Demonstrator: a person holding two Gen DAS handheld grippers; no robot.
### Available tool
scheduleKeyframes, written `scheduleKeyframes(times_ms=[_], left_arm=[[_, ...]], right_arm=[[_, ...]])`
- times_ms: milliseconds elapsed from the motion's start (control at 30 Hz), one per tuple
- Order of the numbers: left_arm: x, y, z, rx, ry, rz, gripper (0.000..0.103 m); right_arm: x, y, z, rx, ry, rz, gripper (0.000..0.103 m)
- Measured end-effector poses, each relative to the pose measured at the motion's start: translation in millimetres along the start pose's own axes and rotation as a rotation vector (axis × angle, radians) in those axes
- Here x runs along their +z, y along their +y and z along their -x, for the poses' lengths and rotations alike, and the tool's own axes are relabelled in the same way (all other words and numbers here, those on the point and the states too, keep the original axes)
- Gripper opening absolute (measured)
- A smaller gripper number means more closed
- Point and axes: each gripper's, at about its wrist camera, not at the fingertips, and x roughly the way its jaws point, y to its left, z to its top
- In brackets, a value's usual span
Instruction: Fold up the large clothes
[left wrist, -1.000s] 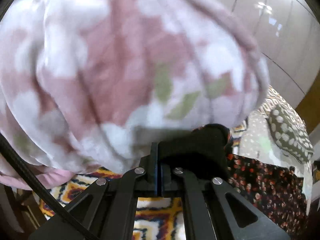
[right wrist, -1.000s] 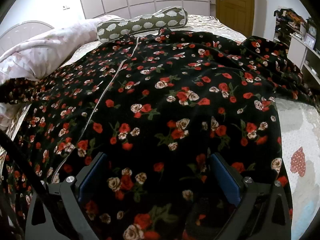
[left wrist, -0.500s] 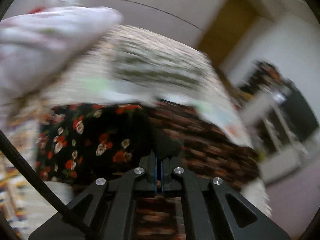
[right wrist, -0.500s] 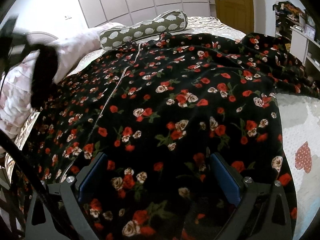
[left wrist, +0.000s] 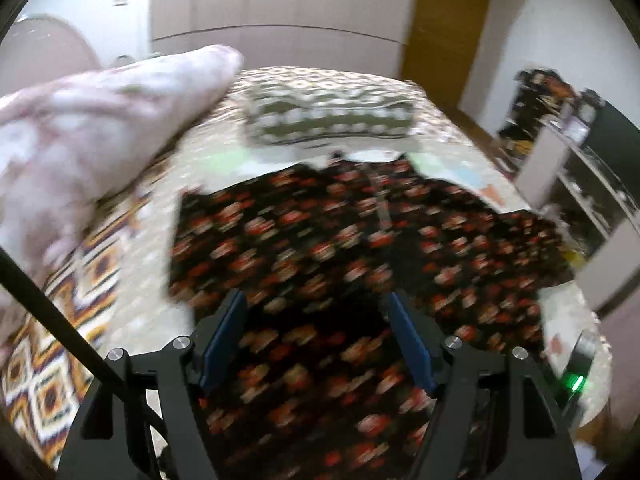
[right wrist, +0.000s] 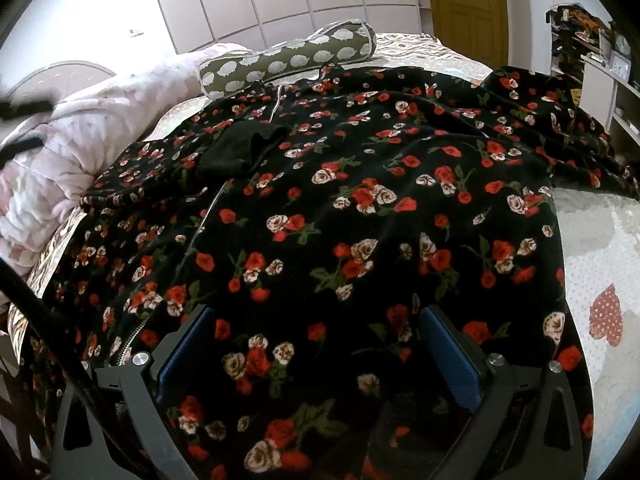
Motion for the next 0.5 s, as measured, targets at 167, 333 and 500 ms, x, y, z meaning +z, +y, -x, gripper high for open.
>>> scheduleKeyframes(times_ms=[167,333,500], left_arm=[[-55.7,52.3,31.4,0.088,-0.073,0.073,0.083],[-93.1,77.7,35.0,0.152,-0.086,0.133,0.083],[-114.6,82.1,35.0,0.162,-0.081,0.132,0.083]], right_arm=[[32.8,-7.6,24.2,0.127,0.060,-0.055,0.087],[90.5,5.2,25.4,0.205,0.003,-0.089,0.086],[121.9,26.6,-54.2,0.164,0.071,-0.137,0.076]])
